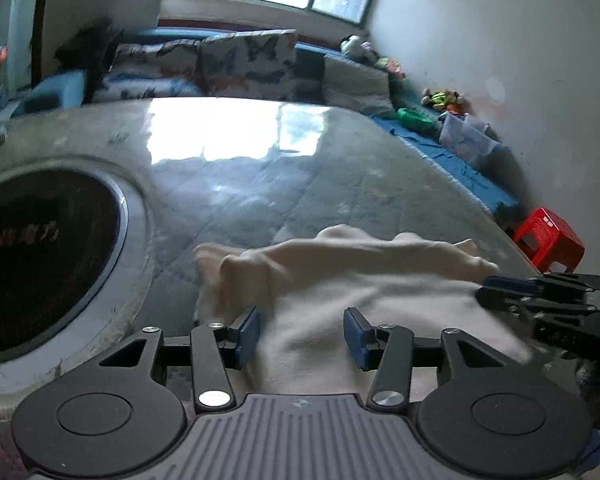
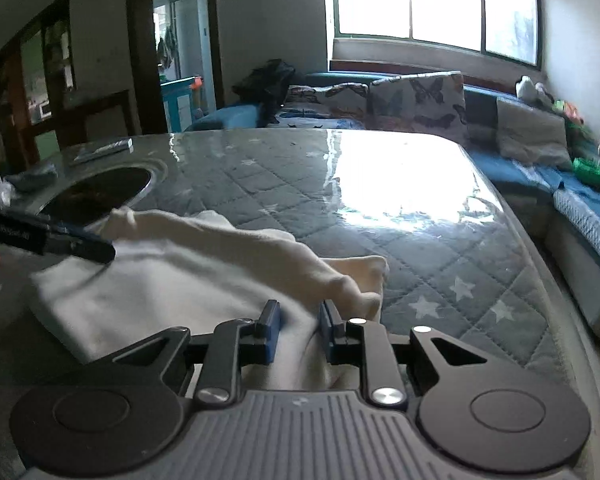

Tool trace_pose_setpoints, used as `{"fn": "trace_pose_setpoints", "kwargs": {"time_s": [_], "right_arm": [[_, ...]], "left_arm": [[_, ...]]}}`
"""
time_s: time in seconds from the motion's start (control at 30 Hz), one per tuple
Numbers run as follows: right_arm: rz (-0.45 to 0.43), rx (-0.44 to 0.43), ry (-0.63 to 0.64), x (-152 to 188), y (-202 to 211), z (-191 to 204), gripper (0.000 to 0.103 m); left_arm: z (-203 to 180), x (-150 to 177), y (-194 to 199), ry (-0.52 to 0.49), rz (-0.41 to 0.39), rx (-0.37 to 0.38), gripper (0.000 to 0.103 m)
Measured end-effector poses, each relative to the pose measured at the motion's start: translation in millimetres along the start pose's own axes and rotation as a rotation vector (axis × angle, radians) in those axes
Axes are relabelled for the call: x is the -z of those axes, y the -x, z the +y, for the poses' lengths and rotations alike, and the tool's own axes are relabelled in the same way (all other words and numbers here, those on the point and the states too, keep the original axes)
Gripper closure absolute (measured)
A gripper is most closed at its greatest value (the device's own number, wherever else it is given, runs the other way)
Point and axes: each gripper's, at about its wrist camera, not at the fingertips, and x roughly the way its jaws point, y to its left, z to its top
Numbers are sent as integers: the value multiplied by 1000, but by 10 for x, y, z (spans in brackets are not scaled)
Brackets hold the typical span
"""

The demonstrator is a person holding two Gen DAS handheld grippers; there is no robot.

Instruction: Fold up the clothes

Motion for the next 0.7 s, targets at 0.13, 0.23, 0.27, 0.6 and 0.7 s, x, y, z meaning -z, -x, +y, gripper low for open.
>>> {"fn": "trace_pose_setpoints", "kwargs": {"time_s": [0.13, 0.23, 0.27, 0.6, 0.7], "right_arm": [[-6, 19, 20, -114, -44, -25, 83], [37, 36, 17, -141, -191, -66, 83], [55, 42, 15, -145, -246, -80, 83], [38, 15, 115, -278, -116, 167, 74], [30, -34, 162, -310, -55, 372, 70]], "left_arm": [[2, -68, -5, -9, 0, 0, 51], [3, -169, -58, -14, 0, -6, 50], [13, -204, -83, -14, 2, -13, 50], [151, -288, -164, 38, 38, -30, 49], [149, -271, -93, 38, 31, -45, 48]]}}
